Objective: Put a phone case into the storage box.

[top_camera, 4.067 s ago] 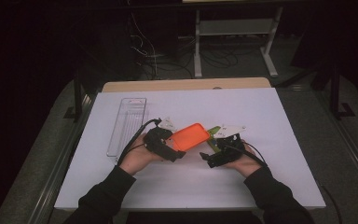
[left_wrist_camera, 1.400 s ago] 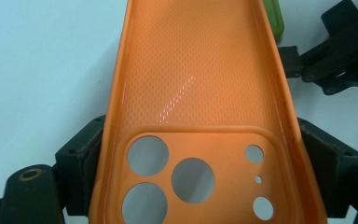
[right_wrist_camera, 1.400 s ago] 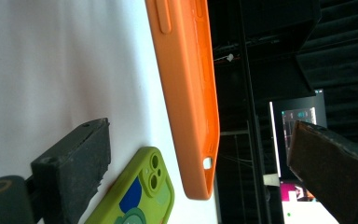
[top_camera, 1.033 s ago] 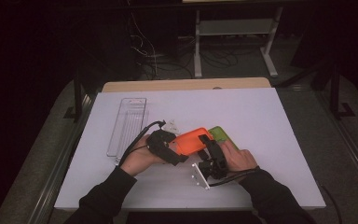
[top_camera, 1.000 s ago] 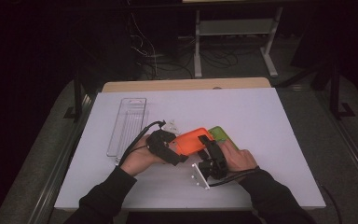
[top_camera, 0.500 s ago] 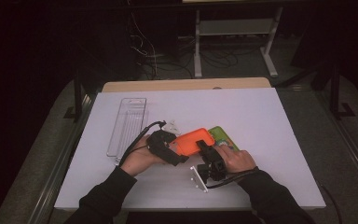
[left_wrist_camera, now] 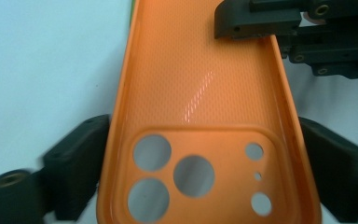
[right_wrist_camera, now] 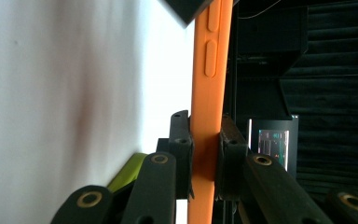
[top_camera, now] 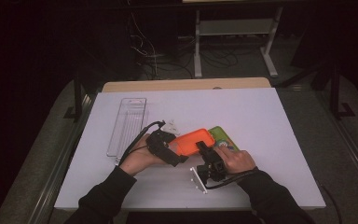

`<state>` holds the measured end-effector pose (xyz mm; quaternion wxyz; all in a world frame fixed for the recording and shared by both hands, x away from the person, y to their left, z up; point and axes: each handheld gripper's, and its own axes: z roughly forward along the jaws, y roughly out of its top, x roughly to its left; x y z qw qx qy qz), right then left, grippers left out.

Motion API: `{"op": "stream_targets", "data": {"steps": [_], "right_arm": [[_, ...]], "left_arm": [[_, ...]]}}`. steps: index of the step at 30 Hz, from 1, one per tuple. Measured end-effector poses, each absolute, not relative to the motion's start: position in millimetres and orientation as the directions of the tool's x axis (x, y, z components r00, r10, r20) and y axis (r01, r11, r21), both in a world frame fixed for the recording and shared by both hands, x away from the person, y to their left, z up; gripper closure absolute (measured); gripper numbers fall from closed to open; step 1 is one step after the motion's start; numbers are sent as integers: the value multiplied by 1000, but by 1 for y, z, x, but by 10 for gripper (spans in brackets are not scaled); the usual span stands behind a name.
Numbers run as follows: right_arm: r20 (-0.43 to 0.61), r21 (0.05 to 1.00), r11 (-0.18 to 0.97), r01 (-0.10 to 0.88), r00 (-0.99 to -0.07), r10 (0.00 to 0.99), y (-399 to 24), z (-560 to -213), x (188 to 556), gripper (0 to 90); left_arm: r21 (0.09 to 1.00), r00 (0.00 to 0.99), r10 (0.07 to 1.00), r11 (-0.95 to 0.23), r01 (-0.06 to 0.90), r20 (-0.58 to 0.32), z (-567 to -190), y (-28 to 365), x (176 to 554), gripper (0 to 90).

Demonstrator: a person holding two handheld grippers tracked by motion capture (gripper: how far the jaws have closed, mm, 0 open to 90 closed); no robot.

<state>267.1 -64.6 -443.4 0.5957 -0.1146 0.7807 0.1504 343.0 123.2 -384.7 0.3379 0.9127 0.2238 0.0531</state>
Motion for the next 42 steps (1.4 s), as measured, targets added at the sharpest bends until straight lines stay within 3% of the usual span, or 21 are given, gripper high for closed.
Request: {"op": "stream_targets", "data": {"steps": [4,13,25,34,42], "right_arm": [[-965,106,932,-346,-263,12,-67,-441,269,782],[-958,132,941,-311,-283,41,-73,-437,275,782],[-901,289,932,-219,-391,188,-80,-431,278,782],[-869,342,917,-208,-442,224,-82,-424,282,782],[-785,473,870,-141,-517,343,-86,-417,288,782]], "left_arm": [[646,892,445,-660,384,-77,-383,130,346,0],[652,908,411,-668,360,-80,-381,139,347,0],[648,909,409,-673,357,-76,-383,141,347,0],[653,900,426,-658,375,-88,-384,141,348,0],[648,902,423,-664,373,-86,-384,141,348,0]]}}
